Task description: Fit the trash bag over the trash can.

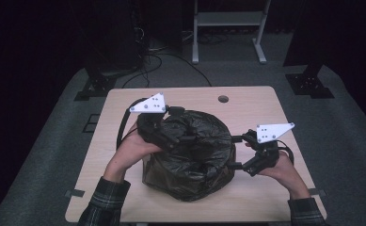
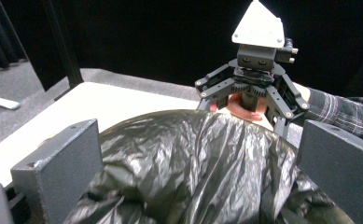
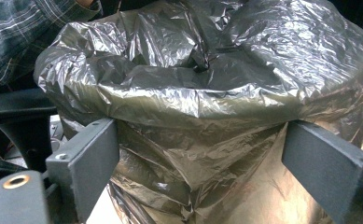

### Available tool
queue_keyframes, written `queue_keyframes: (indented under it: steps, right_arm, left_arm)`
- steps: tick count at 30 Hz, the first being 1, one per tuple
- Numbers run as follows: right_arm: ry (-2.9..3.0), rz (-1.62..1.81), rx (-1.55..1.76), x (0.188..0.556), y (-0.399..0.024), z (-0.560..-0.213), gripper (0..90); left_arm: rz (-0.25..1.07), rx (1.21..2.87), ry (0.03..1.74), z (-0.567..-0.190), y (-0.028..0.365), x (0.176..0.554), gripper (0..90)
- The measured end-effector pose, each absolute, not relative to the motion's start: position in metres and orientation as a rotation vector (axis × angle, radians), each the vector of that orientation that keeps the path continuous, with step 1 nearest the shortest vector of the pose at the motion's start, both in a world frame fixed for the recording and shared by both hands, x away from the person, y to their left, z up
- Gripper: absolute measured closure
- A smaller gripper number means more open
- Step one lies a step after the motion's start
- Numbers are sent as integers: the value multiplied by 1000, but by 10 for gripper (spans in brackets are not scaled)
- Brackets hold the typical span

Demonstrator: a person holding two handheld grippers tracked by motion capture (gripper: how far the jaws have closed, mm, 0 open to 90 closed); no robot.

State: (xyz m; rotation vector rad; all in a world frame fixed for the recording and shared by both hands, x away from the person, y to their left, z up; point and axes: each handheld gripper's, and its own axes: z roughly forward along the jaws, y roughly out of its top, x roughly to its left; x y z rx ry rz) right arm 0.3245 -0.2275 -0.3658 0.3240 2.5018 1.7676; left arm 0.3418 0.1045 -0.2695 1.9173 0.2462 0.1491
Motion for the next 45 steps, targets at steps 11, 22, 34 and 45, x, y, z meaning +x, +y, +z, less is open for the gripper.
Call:
queue_keyframes:
  steps: [11,22,34,45]
  right_arm:
    - [2509,1768,329,326,-220,-364,101]
    - [2514,1752,332,326,-222,-362,101]
    - [2516,1750,327,327,-223,-361,101]
    - [2511,1751,329,326,-224,-361,101]
  left_arm:
    - [170,2071,274,-278,73,351,0]
    - [183,2242,300,-295,49,359,0]
    - [171,2379,348,-318,25,372,0]
    - [162,2470,406,-332,16,383,0]
